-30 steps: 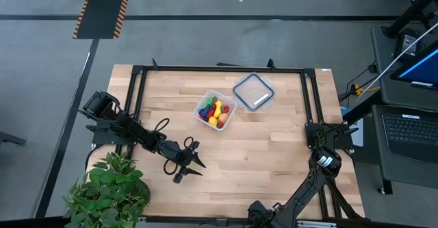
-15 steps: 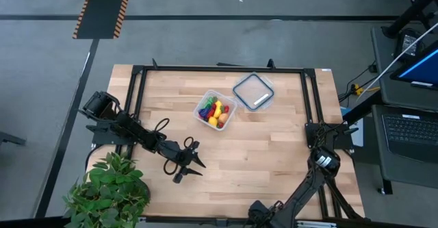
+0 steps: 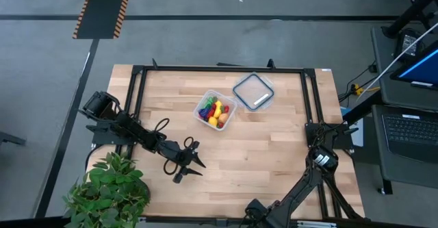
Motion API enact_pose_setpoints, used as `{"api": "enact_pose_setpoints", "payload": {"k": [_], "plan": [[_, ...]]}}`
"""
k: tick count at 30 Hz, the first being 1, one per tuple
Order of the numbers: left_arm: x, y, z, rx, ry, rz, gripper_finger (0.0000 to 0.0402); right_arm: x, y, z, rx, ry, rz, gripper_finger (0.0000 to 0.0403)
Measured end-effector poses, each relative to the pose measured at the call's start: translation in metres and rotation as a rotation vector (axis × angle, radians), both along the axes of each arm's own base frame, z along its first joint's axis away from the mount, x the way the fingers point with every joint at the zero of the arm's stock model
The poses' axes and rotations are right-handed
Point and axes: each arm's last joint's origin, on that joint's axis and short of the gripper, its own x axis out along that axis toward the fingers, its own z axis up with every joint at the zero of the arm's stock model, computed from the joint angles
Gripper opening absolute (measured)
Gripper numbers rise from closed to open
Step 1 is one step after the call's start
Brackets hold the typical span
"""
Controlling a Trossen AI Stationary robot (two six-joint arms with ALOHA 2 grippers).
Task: Pick and placing Produce into tupperware
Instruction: Put the red cherry into the transparent container
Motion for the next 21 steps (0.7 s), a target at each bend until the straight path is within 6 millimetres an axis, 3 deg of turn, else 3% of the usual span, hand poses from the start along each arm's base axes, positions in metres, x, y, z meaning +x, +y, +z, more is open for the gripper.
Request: {"api": "enact_pose_setpoints", "payload": {"k": [21], "plan": [[0.0000, 0.0000, 0.0000, 0.000, 0.000, 0.000, 0.0149, 0.0085, -0.0069, 0.0007, 0.048, 0.037, 0.028, 0.0249]]}}
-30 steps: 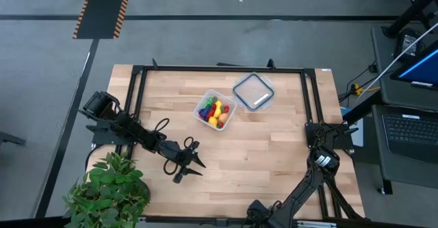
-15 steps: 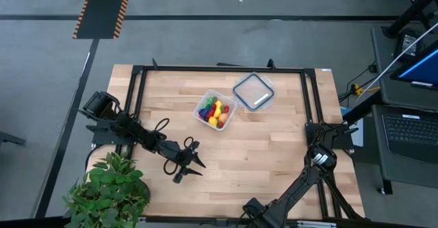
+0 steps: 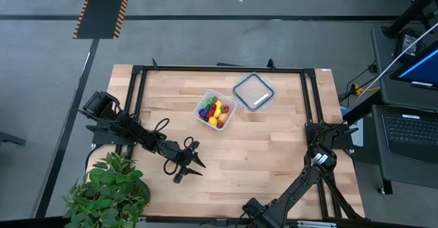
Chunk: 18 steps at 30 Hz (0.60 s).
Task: Pick and placing Produce into tupperware
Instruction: Put the red cherry into the transparent container
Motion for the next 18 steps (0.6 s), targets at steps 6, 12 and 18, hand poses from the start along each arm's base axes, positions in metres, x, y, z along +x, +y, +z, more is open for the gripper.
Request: {"api": "enact_pose_setpoints", "payload": {"k": [6, 12, 18], "plan": [[0.000, 0.000, 0.000, 0.000, 0.000, 0.000, 0.0149, 0.004, 0.001, 0.008, -0.032, -0.060, -0.003, 0.0249], [0.000, 0.000, 0.000, -0.001, 0.000, 0.000, 0.0149, 0.005, 0.000, 0.034, -0.079, -0.075, -0.006, 0.0249], [0.000, 0.000, 0.000, -0.003, 0.002, 0.001, 0.0149, 0.005, 0.001, 0.035, -0.057, -0.060, -0.004, 0.0249]]}}
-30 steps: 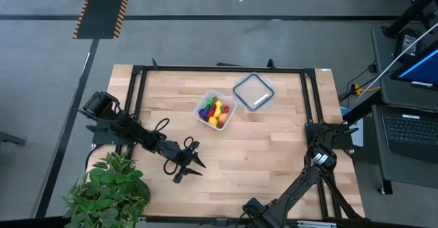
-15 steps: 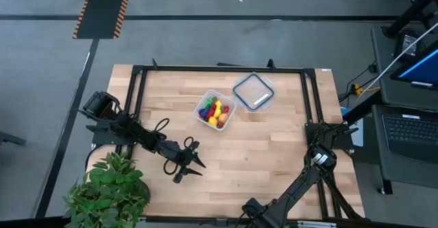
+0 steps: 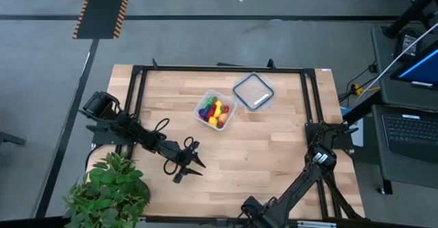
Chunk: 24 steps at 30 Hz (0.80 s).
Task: Pick and placing Produce into tupperware
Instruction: Put the red cherry into the transparent container
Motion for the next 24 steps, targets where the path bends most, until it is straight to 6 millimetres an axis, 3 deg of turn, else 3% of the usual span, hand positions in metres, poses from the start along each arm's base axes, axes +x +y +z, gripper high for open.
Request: {"api": "enact_pose_setpoints", "payload": {"k": [24], "plan": [[0.0000, 0.0001, -0.0001, 0.000, 0.001, 0.000, 0.0149, 0.0007, 0.0013, -0.0046, 0.027, 0.024, 0.001, 0.0249]]}}
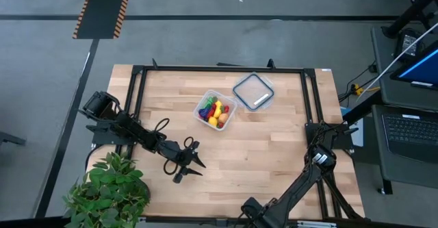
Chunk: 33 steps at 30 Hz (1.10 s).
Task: Pick and placing Produce into tupperware
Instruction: Put the red cherry into the transparent container
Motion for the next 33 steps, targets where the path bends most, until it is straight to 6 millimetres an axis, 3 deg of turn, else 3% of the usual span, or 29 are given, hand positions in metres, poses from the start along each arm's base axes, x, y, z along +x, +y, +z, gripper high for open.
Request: {"api": "enact_pose_setpoints", "payload": {"k": [33], "plan": [[-0.0004, 0.0001, -0.0012, 0.005, 0.013, 0.000, 0.0149, 0.0000, -0.0005, -0.0055, -0.065, -0.046, -0.007, 0.0249]]}}
